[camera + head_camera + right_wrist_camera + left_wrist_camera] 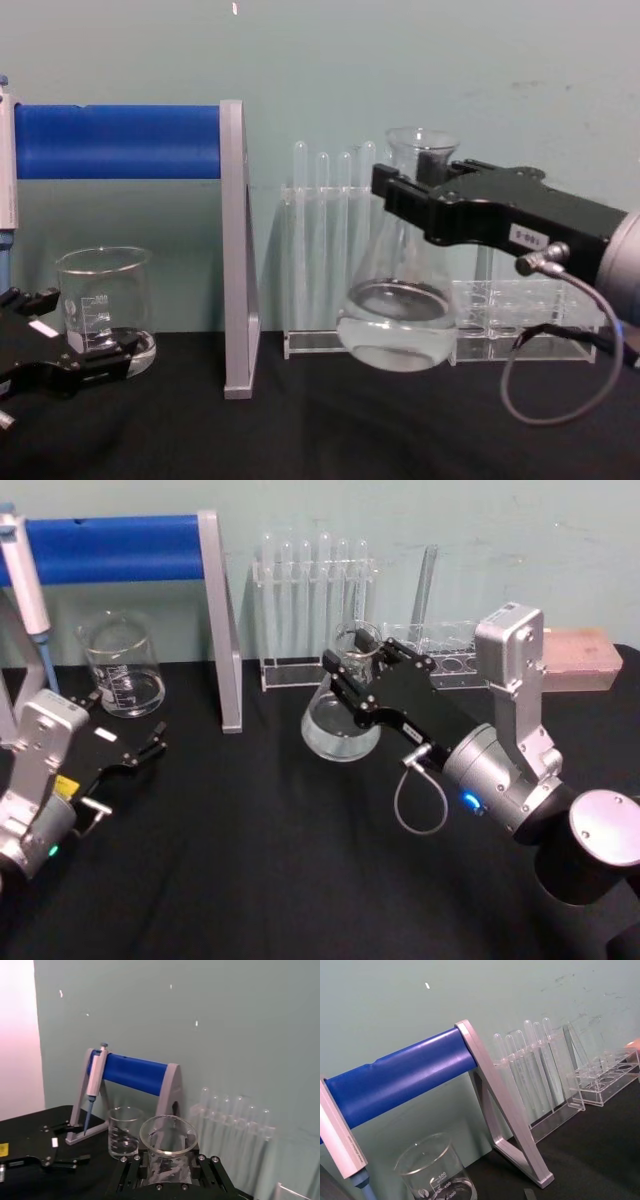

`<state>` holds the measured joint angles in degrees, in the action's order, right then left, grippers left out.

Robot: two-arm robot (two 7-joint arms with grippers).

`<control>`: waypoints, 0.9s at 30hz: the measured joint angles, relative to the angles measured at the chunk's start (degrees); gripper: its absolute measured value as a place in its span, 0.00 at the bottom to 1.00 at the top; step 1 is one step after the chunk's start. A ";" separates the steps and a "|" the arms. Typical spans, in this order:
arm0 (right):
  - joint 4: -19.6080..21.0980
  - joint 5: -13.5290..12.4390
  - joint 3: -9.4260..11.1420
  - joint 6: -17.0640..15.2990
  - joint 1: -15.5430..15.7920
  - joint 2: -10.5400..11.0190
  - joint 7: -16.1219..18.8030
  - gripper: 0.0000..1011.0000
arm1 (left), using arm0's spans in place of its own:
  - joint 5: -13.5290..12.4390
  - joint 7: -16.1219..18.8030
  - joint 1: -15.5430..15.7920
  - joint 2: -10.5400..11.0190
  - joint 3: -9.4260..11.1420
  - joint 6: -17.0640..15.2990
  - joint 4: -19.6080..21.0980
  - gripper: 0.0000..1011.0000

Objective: Grasp the erlenmeyer flask with one hand, shake it three times, then place it back.

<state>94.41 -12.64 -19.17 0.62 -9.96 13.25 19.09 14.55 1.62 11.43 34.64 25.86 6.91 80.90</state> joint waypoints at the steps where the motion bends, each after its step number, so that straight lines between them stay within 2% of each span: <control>1: -0.04 -0.10 -0.13 0.02 -0.06 0.04 0.05 0.45 | 0.00 0.00 0.00 0.00 0.00 0.00 0.00 0.99; 7: -0.08 -0.42 0.34 0.08 0.13 0.21 -1.54 0.45 | 0.00 0.00 0.00 0.00 0.00 0.00 0.00 0.99; 12: 0.60 0.53 2.38 -0.07 1.21 0.07 -5.32 0.45 | 0.00 0.00 0.00 0.00 0.00 0.00 0.00 0.99; 21: 3.04 4.82 9.02 -1.69 4.79 -1.23 -14.76 0.45 | 0.00 0.00 0.00 0.00 0.00 0.00 0.00 0.99; 27: 4.16 6.66 11.71 -2.49 6.33 -2.08 -18.06 0.45 | 0.00 0.00 0.00 0.00 0.00 0.00 0.00 0.99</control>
<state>98.57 -5.97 -7.46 -1.87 -3.63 11.17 1.03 14.55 1.62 11.43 34.65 25.86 6.91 80.90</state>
